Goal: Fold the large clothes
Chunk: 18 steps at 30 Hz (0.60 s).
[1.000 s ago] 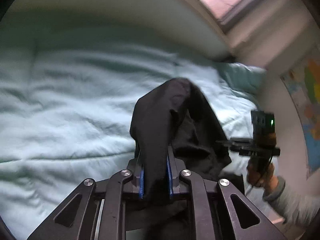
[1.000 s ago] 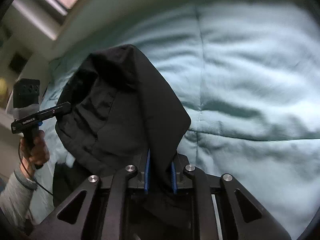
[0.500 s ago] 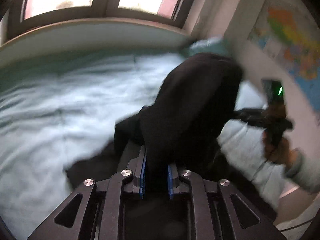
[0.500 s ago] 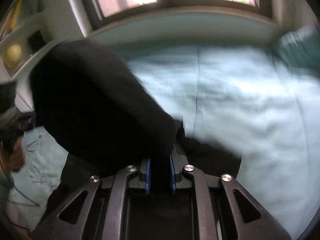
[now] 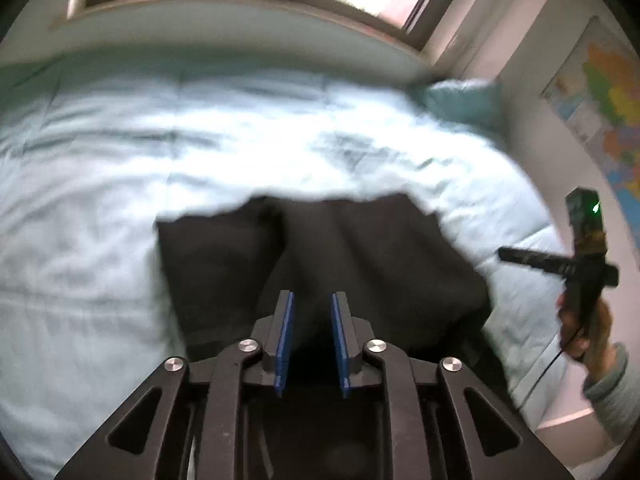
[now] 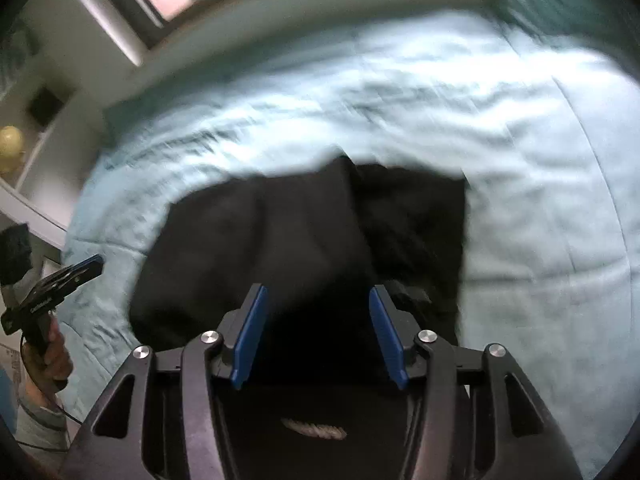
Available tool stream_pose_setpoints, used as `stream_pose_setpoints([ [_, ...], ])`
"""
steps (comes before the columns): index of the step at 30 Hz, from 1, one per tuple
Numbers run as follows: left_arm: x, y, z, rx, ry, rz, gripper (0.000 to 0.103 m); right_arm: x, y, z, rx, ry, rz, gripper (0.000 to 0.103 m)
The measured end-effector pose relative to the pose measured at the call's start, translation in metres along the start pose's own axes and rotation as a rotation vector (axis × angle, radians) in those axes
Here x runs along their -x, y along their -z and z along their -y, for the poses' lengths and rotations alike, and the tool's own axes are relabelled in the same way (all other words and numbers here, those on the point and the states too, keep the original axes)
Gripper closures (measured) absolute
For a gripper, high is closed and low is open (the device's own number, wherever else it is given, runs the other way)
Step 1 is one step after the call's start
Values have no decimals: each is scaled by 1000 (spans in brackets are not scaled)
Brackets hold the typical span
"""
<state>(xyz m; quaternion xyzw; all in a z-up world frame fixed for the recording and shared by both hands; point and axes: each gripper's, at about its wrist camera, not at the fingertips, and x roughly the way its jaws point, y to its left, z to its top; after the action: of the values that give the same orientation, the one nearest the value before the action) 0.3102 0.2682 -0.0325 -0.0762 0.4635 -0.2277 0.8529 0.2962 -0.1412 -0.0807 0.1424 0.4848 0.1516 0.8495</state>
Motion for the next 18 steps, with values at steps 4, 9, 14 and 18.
stream_pose_setpoints([
  [4, -26, -35, 12, 16, 70, 4, 62, -20, -29, -41, 30, -34, -3, 47],
  [9, -97, -15, 9, 49, 130, -165, 59, -92, -22, -69, 74, -14, -192, 47],
  [14, -152, 73, 3, 41, 107, -385, 59, -161, 52, -48, 96, 53, -398, 47],
  [18, -164, 91, -5, 111, 124, -358, 59, -182, 78, -32, 49, 32, -380, 47],
])
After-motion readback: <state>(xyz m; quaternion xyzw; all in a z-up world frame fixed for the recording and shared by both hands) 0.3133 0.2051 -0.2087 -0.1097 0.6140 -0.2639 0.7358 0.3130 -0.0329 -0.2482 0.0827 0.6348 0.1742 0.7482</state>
